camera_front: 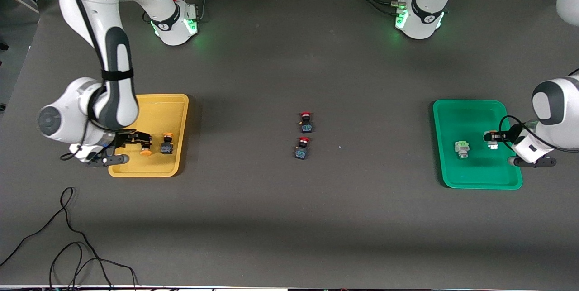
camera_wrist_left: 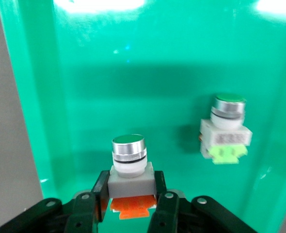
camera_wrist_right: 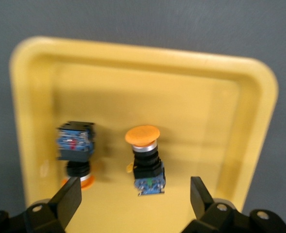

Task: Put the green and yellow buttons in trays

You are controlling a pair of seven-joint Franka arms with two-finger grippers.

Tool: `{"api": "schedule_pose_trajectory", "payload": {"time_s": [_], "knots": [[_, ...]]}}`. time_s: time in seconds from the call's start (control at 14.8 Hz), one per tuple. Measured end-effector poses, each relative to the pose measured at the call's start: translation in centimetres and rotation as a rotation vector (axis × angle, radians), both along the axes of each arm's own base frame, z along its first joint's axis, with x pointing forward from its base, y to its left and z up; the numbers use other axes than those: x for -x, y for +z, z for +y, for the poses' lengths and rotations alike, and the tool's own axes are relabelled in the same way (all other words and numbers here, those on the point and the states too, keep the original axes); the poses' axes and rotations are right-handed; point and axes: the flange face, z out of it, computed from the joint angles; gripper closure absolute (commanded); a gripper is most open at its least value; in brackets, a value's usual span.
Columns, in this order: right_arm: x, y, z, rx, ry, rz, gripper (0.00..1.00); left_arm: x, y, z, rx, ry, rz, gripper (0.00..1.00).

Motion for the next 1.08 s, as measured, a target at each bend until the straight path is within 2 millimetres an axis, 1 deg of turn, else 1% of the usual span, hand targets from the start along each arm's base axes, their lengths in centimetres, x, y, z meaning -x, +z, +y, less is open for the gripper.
{"api": "schedule_pose_trajectory", "payload": {"time_s": [0.07,0.14,0.2,0.34,0.41,0.47,0.54,0.61,0.68,0.75,0.81,0.88,0.95,1.08], "knots": [[-1.1,2.9,-0.3,-0.024,-0.021,0.005,0.01,0.1,-0.6,0.2,0.001,0.007,-0.001,0.09],[-2.1,6.2,-0.6,-0.042,-0.039,0.008,0.01,0.1,-0.9,0.4,0.001,0.01,-0.002,0.0],[-2.9,9.7,-0.8,-0.058,-0.056,0.015,0.01,0.0,-0.9,0.4,0.0,0.012,-0.005,0.0],[-3.5,16.4,-1.4,-0.077,-0.091,0.03,0.01,-0.3,-0.3,0.4,-0.004,0.011,-0.016,0.0],[-3.4,19.7,-1.8,-0.078,-0.102,0.03,0.01,-0.7,0.5,0.4,-0.009,0.009,-0.029,0.0],[-3.1,23.1,-2.4,-0.071,-0.11,0.028,0.01,-1.2,1.8,0.3,-0.015,0.006,-0.039,0.0],[-2.5,26.2,-3.1,-0.055,-0.117,0.032,0.01,-1.6,3.8,0.2,-0.023,0.002,-0.037,0.0],[-1.8,29.0,-3.7,-0.032,-0.123,0.032,0.01,-1.9,6.4,-0.2,-0.031,-0.006,-0.028,0.0],[-1.1,31.6,-4.1,-0.014,-0.128,0.024,0.01,-2.2,9.5,-0.9,-0.043,-0.018,-0.019,0.0],[-0.6,33.8,-4.1,0.0,-0.127,0.012,0.01,-2.4,12.8,-1.9,-0.057,-0.032,-0.015,0.0],[-0.3,35.4,-3.8,0.011,-0.122,0.0,0.01,-2.3,16.1,-2.9,-0.071,-0.043,-0.014,0.0],[-0.3,36.3,-3.3,0.025,-0.115,-0.006,0.01,-2.0,19.3,-4.0,-0.084,-0.051,-0.014,0.0],[-0.4,36.5,-2.8,0.034,-0.11,-0.004,0.01,-1.6,22.0,-4.9,-0.096,-0.06,-0.019,0.0],[-0.7,36.1,-2.2,0.043,-0.105,0.004,0.01,-0.7,26.1,-6.5,-0.114,-0.076,-0.039,0.0]]}}
